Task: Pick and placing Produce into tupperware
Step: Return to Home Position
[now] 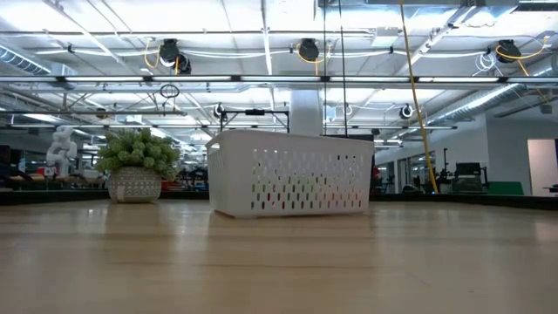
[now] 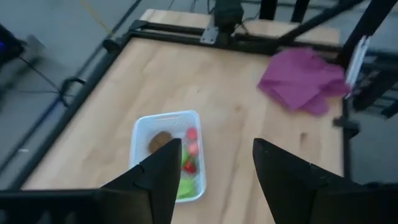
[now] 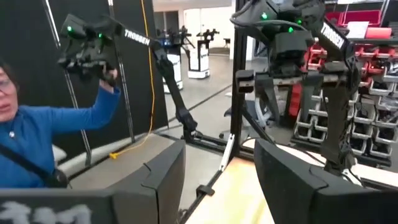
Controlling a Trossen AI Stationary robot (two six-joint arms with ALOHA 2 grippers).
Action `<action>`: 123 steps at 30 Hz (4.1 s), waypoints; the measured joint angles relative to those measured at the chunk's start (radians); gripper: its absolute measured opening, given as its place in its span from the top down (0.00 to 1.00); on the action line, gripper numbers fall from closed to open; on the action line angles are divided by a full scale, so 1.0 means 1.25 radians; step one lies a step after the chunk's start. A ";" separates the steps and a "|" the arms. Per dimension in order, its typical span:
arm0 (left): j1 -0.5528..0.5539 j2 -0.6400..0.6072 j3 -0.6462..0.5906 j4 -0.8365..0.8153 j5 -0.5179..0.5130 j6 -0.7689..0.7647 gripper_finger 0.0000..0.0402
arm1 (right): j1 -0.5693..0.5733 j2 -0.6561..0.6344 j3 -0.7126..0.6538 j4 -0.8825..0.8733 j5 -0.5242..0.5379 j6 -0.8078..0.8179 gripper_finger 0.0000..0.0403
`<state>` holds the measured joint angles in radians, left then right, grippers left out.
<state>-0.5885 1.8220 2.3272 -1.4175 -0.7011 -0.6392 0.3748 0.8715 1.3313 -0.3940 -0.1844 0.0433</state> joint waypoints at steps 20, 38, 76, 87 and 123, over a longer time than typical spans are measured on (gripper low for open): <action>-0.161 -0.266 -0.392 -0.124 -0.235 -0.354 0.49 | 0.000 -0.236 -0.112 -0.012 0.037 -0.004 0.55; -0.251 -0.682 -1.111 0.153 -0.268 -0.595 0.49 | 0.000 -0.422 -0.430 0.107 0.275 -0.022 0.55; 0.354 -0.779 -1.519 1.099 0.252 0.274 0.49 | -0.246 -0.597 -0.902 0.360 0.416 -0.114 0.55; 0.495 -0.995 -1.519 1.006 0.391 0.362 0.49 | -0.312 -0.696 -0.902 0.280 0.355 -0.085 0.55; 0.407 -1.375 -1.792 1.059 0.379 0.358 0.49 | -0.327 -0.696 -0.939 0.392 0.295 -0.095 0.55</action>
<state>-0.0803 0.1032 0.0878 -0.0936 -0.2272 -0.1923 -0.0341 0.0013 0.1578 0.0958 0.1841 -0.0758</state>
